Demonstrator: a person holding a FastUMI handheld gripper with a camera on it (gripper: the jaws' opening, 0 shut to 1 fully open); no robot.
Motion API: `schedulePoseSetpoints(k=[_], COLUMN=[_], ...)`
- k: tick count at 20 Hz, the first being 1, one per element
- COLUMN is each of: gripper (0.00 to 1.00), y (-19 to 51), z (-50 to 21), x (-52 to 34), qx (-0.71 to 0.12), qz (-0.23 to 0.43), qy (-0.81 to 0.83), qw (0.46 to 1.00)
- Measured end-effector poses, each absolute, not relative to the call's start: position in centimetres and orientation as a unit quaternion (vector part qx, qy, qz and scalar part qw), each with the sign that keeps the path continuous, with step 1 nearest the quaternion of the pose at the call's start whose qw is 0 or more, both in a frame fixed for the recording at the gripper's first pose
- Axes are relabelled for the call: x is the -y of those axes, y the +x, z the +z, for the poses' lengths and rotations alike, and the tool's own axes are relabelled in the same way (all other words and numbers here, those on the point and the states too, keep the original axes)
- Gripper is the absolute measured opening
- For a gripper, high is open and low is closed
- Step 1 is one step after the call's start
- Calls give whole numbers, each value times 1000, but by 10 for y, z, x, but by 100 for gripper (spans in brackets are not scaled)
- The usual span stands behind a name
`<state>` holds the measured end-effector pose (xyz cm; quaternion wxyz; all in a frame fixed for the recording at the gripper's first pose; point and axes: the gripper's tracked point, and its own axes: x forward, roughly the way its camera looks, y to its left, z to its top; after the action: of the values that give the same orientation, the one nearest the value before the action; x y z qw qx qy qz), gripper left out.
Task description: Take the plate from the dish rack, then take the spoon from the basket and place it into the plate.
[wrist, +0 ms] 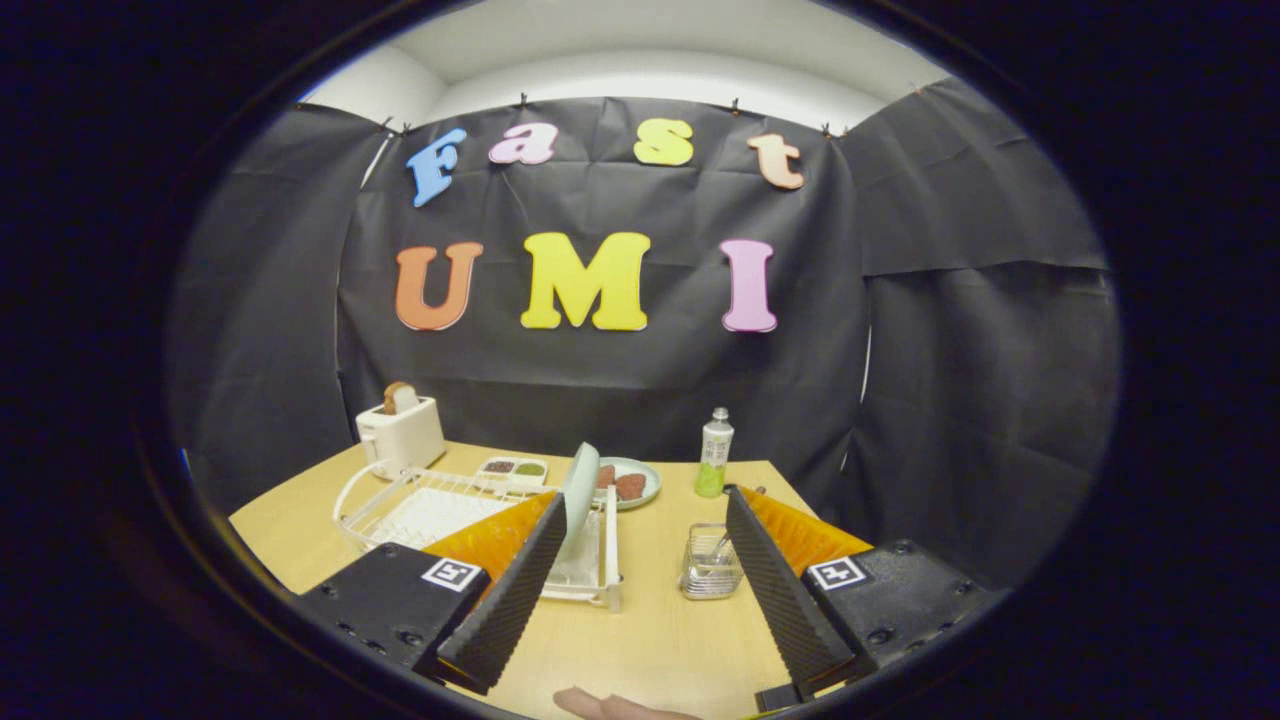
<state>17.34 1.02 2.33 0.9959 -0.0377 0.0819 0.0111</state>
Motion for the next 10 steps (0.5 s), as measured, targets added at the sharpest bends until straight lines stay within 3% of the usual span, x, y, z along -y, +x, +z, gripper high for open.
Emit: schedulePoseSetpoints(k=[10], gripper=[100], y=[306], z=[23], x=[-82], qx=[-212], qz=[50], qy=[-63], qw=[974])
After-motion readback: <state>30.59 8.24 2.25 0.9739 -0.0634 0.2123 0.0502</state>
